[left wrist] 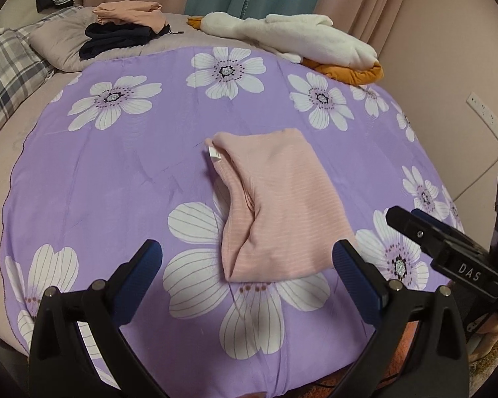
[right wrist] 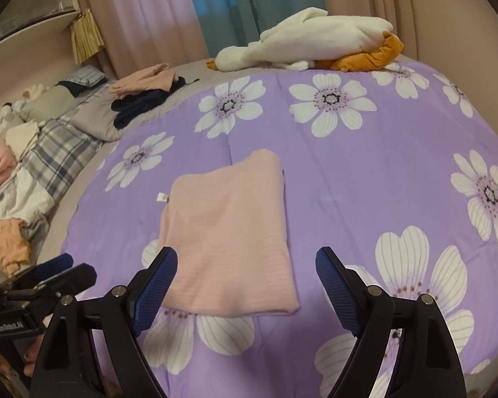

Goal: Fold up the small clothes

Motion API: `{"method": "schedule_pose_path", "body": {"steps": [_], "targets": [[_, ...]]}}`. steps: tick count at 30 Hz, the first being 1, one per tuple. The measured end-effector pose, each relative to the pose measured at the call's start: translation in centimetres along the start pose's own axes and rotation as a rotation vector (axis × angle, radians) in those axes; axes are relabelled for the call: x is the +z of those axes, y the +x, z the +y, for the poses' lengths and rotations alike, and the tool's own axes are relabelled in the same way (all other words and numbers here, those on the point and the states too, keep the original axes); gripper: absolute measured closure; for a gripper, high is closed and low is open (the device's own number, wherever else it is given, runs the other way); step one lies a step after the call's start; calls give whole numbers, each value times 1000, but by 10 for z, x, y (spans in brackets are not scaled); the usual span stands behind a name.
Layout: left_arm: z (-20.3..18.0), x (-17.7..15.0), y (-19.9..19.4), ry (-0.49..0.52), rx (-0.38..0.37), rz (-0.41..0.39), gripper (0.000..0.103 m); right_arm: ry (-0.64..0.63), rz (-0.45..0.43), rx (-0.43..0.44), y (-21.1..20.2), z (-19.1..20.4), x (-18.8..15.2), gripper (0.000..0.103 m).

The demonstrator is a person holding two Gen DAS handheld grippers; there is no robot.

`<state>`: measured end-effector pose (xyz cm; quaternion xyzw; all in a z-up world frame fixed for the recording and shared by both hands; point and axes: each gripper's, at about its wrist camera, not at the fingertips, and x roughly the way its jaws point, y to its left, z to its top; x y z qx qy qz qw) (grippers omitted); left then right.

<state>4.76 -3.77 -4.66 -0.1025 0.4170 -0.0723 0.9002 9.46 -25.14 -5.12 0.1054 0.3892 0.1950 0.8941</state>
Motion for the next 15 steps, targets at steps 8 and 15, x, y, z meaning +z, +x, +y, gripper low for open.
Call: {"method": "schedule_pose_path", "body": {"steps": [8, 15], "targets": [[-6, -4, 2, 4, -34, 24, 1, 2, -21, -3, -6, 1, -3, 18], [-9, -5, 3, 12, -29, 29, 1, -10, -25, -27, -6, 2, -1, 18]]}}
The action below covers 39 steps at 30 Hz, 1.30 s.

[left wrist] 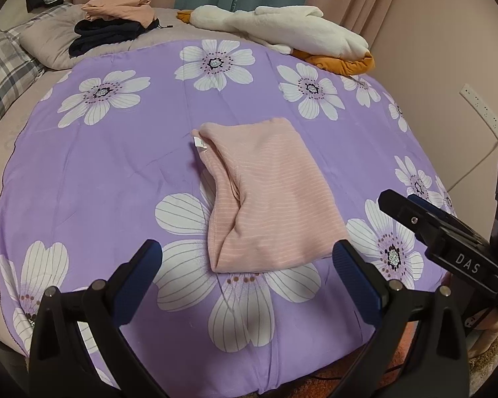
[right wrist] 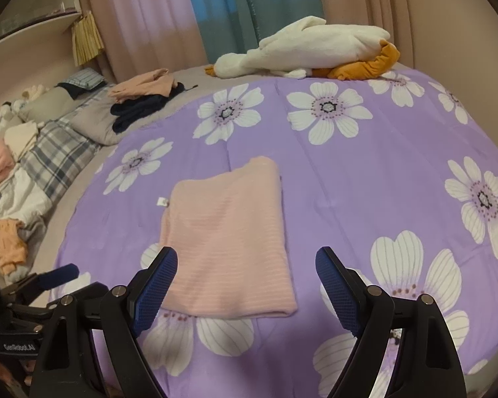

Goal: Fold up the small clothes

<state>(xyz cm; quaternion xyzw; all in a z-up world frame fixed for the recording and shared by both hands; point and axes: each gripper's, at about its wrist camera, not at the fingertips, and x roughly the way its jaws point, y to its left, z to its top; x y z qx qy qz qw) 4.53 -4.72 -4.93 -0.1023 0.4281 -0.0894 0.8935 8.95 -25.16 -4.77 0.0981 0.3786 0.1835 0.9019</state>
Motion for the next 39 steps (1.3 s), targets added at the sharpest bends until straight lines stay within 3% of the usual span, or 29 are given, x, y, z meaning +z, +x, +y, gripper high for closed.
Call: {"method": "schedule_pose_path", "body": {"steps": [39], "targets": [[-7, -3, -1, 15, -21, 7, 1, 8, 17, 9, 3, -2, -4, 18]]}}
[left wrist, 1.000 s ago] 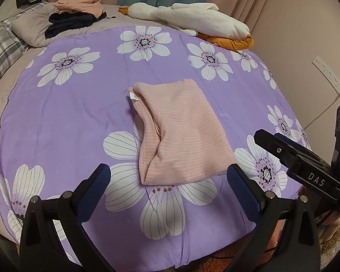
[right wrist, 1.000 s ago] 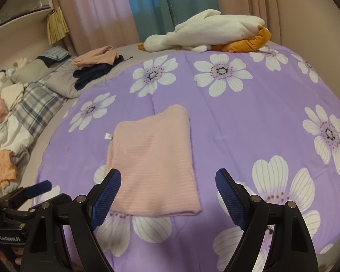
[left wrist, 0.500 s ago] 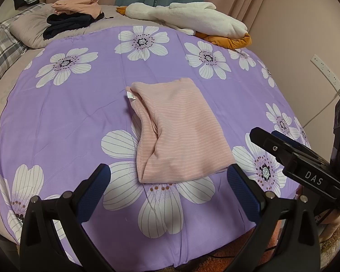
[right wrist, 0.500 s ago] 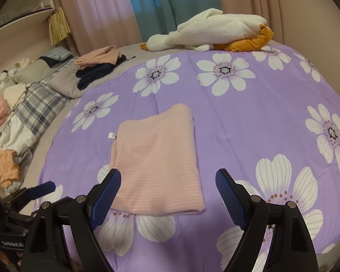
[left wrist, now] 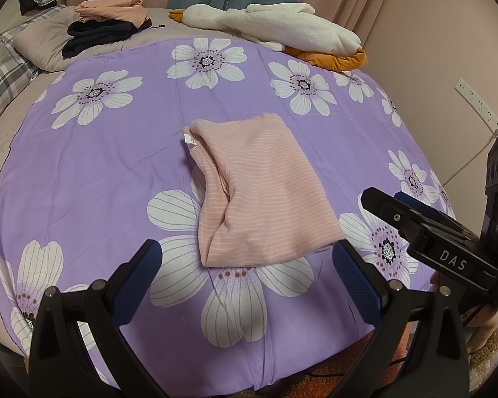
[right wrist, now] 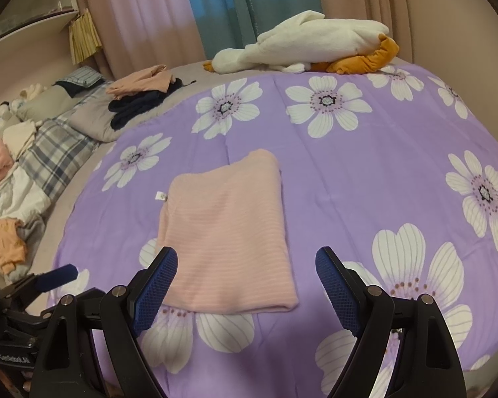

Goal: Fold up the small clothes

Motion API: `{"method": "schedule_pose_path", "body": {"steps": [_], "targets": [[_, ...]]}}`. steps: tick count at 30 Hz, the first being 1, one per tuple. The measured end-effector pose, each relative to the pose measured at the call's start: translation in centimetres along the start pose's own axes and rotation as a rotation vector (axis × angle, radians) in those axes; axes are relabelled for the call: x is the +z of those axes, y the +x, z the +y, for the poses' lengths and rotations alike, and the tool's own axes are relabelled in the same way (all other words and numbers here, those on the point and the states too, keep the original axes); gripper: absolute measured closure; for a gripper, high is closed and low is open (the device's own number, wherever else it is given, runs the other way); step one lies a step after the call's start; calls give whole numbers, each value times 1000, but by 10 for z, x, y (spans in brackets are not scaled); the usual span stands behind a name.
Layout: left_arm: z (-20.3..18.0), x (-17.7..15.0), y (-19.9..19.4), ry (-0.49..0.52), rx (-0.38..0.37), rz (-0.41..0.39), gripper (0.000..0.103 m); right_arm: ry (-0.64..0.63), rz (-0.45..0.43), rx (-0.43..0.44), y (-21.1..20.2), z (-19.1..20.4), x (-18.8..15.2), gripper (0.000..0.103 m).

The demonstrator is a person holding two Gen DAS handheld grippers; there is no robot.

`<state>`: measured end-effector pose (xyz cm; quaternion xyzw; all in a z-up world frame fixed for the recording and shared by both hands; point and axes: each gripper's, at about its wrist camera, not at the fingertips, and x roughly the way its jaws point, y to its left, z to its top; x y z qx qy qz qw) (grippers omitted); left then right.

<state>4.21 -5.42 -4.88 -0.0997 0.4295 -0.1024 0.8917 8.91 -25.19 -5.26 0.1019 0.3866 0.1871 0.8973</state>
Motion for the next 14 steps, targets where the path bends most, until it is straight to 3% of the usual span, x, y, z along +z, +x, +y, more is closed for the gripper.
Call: {"method": "schedule_pose_path", "body": {"steps": [14], "targets": [[-1, -1, -3, 3, 0, -5, 1, -7, 7, -1, 2, -2, -3, 18]]}}
